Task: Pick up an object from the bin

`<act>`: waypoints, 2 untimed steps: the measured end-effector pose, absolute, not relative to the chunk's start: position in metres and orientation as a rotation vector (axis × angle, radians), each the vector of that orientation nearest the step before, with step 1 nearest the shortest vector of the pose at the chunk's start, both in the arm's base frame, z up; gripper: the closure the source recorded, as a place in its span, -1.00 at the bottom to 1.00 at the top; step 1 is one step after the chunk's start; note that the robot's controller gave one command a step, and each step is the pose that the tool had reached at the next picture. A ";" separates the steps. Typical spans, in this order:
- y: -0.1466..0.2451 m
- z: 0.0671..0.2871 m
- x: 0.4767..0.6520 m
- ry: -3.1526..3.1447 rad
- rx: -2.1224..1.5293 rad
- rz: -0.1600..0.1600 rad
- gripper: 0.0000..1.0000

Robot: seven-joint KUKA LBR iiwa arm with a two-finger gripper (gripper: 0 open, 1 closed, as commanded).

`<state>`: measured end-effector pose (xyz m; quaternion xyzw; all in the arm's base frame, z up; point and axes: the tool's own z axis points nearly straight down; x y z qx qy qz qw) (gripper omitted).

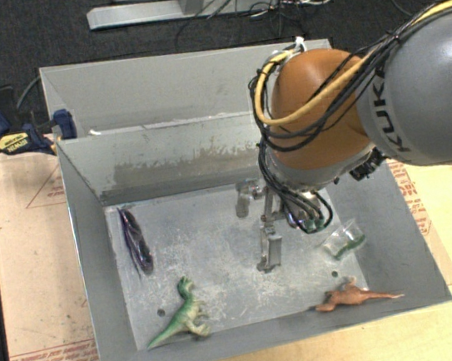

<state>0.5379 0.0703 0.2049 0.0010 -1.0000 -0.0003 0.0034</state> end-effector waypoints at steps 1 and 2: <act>0.070 0.209 0.540 -3.142 -0.001 -0.002 -1.00; 0.025 0.129 0.490 -3.123 0.066 0.001 -1.00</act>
Offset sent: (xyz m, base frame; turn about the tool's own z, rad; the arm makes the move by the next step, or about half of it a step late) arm -0.0446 -0.0430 -0.0718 -0.0455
